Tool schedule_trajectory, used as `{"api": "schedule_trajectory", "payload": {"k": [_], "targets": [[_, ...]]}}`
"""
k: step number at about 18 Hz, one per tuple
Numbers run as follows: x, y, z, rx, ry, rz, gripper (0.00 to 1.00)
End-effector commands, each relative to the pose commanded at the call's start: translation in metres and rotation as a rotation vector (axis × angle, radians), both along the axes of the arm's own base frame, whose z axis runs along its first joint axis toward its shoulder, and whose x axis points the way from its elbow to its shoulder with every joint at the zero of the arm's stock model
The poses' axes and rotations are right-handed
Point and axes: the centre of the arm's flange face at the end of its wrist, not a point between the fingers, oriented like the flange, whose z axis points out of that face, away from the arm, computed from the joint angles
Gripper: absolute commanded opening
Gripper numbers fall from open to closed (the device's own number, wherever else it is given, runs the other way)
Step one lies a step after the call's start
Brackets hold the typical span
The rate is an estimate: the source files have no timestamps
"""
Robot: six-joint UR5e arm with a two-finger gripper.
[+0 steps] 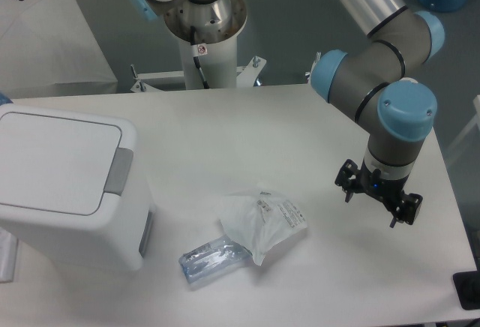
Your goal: Open the trash can
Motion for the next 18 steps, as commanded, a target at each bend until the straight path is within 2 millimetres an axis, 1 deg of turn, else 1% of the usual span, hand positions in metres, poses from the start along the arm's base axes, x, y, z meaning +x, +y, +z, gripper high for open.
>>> {"api": "schedule_trajectory", "payload": {"k": [3, 7, 9, 10, 11, 12, 13, 15, 17, 18], "targets": [[0.0, 0.0, -0.001, 0.002, -0.003, 0.0, 1.0], [0.004, 0.006, -0.001, 0.05, -0.026, 0.0, 1.0], [0.004, 0.007, -0.009, 0.101, -0.038, 0.008, 1.0], [0.008, 0.008, -0.015, 0.131, -0.058, 0.042, 1.0], [0.011, 0.009, -0.016, 0.152, -0.074, 0.084, 1.0], [0.014, 0.01, -0.013, 0.165, -0.082, 0.114, 1.0], [0.014, 0.011, -0.005, 0.178, -0.08, 0.145, 1.0], [0.019, 0.02, 0.004, 0.224, -0.118, 0.261, 1.0], [0.022, 0.032, 0.03, 0.326, -0.171, 0.394, 1.0], [0.021, 0.034, 0.041, 0.35, -0.176, 0.417, 1.0]]}}
